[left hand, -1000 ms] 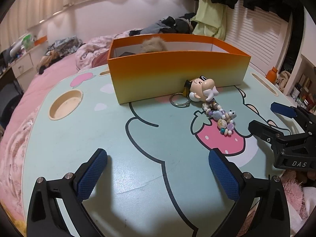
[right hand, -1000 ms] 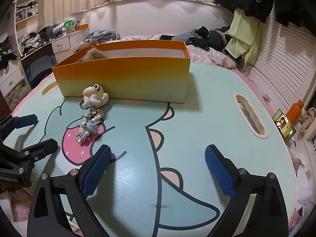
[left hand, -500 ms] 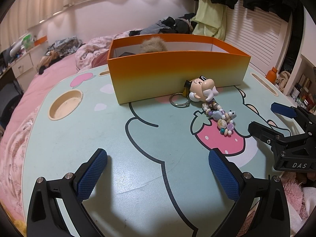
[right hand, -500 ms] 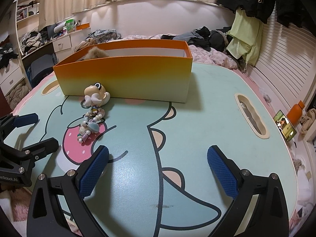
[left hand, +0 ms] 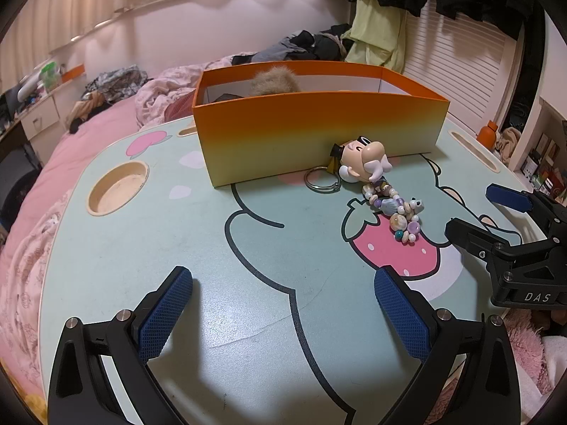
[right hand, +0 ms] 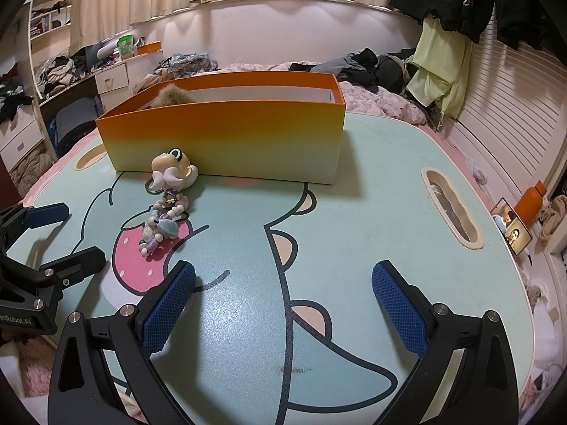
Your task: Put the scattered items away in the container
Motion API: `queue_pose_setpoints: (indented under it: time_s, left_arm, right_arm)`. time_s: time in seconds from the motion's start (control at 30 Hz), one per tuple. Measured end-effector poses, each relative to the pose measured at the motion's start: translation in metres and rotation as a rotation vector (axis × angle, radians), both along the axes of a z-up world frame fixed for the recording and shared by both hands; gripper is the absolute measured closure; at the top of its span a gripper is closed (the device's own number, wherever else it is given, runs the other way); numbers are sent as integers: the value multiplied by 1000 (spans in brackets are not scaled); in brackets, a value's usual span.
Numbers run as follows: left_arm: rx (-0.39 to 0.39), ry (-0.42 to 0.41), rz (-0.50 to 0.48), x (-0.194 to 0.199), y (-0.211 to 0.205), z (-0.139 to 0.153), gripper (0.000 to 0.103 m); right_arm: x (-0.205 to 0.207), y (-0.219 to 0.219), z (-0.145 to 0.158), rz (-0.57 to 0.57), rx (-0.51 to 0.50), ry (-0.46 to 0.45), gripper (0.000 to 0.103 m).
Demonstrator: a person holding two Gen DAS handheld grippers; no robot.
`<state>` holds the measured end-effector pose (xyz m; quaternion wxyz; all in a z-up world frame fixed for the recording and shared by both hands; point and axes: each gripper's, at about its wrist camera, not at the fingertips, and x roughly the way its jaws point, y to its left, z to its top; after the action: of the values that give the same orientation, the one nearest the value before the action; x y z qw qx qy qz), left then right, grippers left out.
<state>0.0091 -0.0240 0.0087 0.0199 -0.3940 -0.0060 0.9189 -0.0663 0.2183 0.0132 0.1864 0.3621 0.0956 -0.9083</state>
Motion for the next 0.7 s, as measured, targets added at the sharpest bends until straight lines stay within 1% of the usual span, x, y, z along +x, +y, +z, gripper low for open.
queue_pose_setpoints:
  time_s: [0.27,0.4,0.5,0.6,0.7]
  left_arm:
    - [1,1,-1,1,-1,0,1]
    - [4,1,0,-3,1,1,1]
    - [4,2,0,-3,1,2,1]
    - [4,2,0,-2,1,2,1]
    - [4,2,0,-2,1,1,1]
  right_arm:
    - [-1,0,2,0,-6,1,3]
    - [0,5,8,4,-60,-6,3]
    - [-3,1,16,37,-84,-11,3]
    - [-3,-15,28,104,-89,8,3]
    - [-5,-38,31,183,-58,4,3]
